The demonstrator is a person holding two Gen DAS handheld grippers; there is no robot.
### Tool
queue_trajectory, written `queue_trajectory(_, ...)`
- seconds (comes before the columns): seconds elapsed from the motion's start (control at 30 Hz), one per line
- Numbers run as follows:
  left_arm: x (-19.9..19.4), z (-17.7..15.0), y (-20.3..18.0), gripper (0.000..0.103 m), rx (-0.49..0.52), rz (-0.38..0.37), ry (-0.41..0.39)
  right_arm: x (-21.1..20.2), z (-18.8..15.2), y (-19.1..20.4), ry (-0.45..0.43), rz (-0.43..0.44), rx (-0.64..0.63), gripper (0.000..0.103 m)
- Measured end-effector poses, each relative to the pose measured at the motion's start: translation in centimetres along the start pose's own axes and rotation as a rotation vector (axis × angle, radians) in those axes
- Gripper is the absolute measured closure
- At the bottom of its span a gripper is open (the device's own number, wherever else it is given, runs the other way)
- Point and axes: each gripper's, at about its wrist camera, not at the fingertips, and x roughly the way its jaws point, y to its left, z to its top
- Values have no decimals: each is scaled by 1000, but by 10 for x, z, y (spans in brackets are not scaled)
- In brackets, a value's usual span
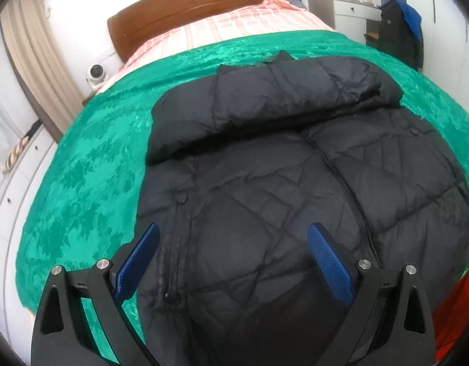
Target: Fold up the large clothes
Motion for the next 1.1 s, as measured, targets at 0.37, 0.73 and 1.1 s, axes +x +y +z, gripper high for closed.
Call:
queue_trajectory(0.37, -6, -11, 5, 5, -62, -22, 12, 0, -1, 4, 3, -5, -18, 11)
queue_trajectory(0.73, -9, -19, 6, 5, -100, -47, 15, 4, -2, 9, 18, -6, -39, 11)
queue_trajectory(1.1, -8, -29, 0, 5, -113, -65, 32, 2, -1, 7, 6, -18, -35, 11)
